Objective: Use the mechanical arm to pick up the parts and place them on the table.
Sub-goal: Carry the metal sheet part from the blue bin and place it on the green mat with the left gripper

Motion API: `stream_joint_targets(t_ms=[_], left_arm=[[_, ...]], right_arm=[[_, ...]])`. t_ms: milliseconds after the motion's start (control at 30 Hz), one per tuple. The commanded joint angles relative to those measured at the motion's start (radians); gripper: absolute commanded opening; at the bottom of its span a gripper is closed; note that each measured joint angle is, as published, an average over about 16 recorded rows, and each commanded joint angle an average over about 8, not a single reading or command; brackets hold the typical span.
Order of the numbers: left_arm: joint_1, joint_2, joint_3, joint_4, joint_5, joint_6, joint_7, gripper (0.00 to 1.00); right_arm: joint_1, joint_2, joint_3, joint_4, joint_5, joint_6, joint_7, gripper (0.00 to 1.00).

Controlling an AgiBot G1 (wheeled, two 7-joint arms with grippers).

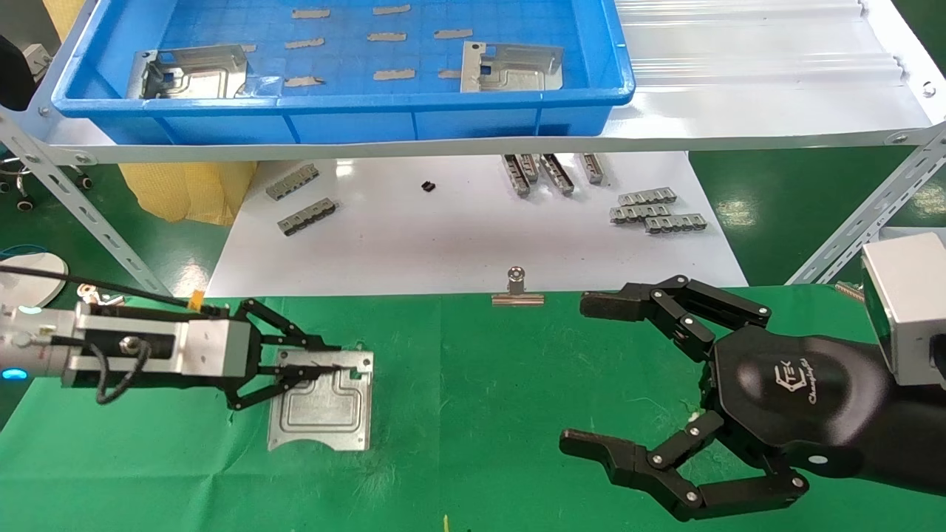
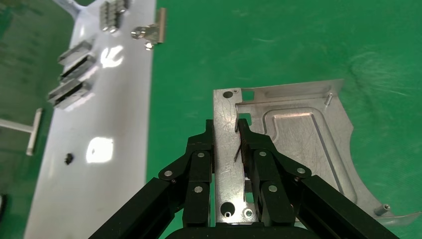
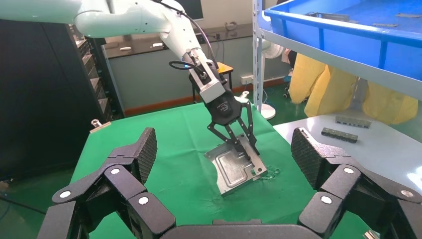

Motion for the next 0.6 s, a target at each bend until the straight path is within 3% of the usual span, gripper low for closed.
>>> stream_joint_targets(t_ms=[33,100,133,400,600], left_arm=[[0.003,0.013,0.004,0.033,0.007,-0.005,0.041,0.73],[0.001,0.025,0.007,0.059,0.013,-0.01,0.062,0.98],[0.0,0.031,0.008,0.071,0.015,-0.014,0.07,1.0],[-0.018,0.062,0.012,0.148,0.022,-0.015,0.103,1.0],[-0.021,0.061,-0.006,0.226,-0.008,0.035,0.031,1.0]], right_arm=[[0.0,0.0,0.0,0.0,0.0,0.0,0.0,1.0],[0.0,0.0,0.0,0.0,0.0,0.0,0.0,1.0],[0.0,0.0,0.0,0.0,0.0,0.0,0.0,1.0],[0.0,0.0,0.0,0.0,0.0,0.0,0.0,1.0],[0.0,0.0,0.0,0.0,0.0,0.0,0.0,1.0]])
